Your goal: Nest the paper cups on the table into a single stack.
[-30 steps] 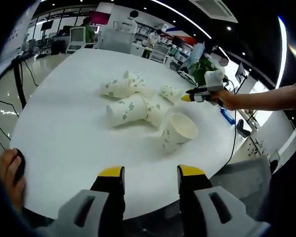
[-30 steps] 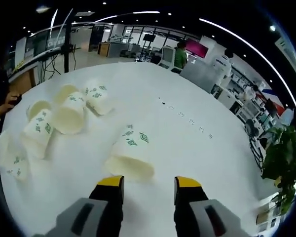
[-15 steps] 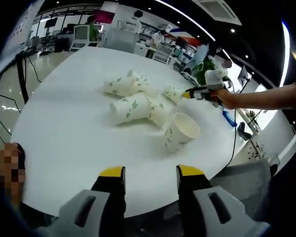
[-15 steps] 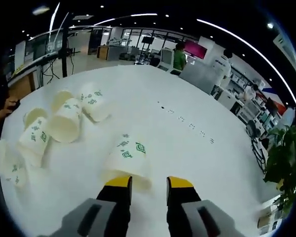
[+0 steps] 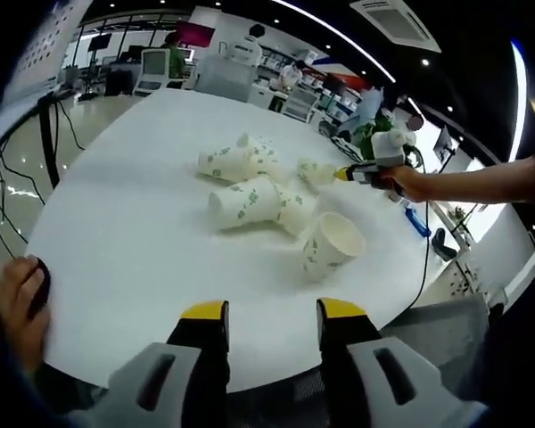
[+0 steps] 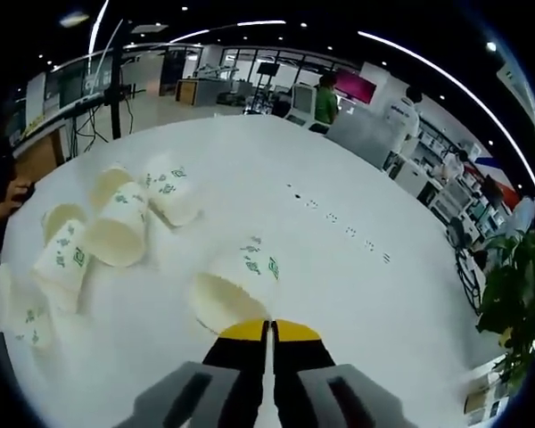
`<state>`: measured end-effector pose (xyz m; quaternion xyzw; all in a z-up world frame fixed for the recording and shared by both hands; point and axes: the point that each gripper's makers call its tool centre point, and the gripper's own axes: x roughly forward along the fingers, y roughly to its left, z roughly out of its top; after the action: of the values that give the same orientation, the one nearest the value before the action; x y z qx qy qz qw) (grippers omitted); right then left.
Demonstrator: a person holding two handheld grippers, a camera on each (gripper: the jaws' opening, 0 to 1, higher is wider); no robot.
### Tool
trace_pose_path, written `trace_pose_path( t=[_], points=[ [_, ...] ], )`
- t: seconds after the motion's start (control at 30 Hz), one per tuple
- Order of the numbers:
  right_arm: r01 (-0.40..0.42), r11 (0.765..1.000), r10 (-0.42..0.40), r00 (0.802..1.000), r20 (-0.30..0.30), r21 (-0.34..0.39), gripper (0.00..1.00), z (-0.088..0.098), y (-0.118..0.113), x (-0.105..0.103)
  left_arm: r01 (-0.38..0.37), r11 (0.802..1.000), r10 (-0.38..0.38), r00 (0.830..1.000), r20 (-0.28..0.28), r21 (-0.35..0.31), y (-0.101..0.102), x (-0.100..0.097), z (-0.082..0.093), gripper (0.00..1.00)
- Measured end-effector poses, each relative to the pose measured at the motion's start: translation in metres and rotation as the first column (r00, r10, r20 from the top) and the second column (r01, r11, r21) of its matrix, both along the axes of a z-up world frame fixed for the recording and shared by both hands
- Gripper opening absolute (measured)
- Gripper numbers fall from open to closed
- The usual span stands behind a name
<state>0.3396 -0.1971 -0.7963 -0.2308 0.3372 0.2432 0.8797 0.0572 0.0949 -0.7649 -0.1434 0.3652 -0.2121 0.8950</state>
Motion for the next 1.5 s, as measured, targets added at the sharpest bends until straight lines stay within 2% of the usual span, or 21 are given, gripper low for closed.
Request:
trace_pose_path(
  t=[0.2,0.3,0.4,0.47,0.57,0.9,1.27,1.43,1.5],
  points=[
    [-0.01,1.0,0.01,1.0,0.012,-0.002,0.0,0.009,0.004,0.0,-0.017,1.0,0.017,1.0,0.013,-0.022,-0.001,-0.003,0.001,0.37],
    [-0.005,1.0,0.005,1.0,0.02,0.002,0.0,0.021,0.005,-0.005,-0.041,0.998,0.043,0.999,0.033,-0.04,0.0,-0.002,0.005,0.37],
    [-0.022,1.0,0.023,0.999,0.027,-0.018,0.0,0.026,0.006,-0.009,-0.07,0.995,0.073,0.996,0.041,-0.069,0.001,0.003,0.004,0.37],
    [-0.018,0.999,0.019,0.999,0.031,-0.029,0.0,0.029,0.002,-0.013,-0.07,0.994,0.074,0.996,0.046,-0.081,-0.002,0.002,0.007,0.37],
    [0.008,1.0,-0.008,0.999,0.034,-0.008,0.0,0.04,0.001,-0.019,-0.055,0.995,0.06,0.997,0.056,-0.08,-0.006,0.001,0.011,0.37],
    [-0.024,1.0,0.024,0.999,0.036,-0.016,0.0,0.045,0.009,-0.038,-0.054,0.994,0.062,0.995,0.077,-0.097,-0.008,-0.001,0.019,0.36],
    [-0.065,0.998,0.066,0.995,0.069,-0.027,0.0,0.078,0.022,-0.072,-0.023,0.996,0.032,0.993,0.111,-0.084,-0.012,0.0,0.02,0.37],
    [-0.086,0.995,0.088,0.994,0.059,-0.048,0.0,0.077,0.02,-0.069,-0.011,0.997,0.021,0.991,0.134,-0.072,-0.013,0.005,0.023,0.37],
    [-0.089,0.995,0.092,0.994,0.051,-0.046,0.0,0.079,0.02,-0.069,0.019,1.0,-0.015,0.985,0.17,-0.022,-0.018,0.007,0.029,0.37]
  ],
)
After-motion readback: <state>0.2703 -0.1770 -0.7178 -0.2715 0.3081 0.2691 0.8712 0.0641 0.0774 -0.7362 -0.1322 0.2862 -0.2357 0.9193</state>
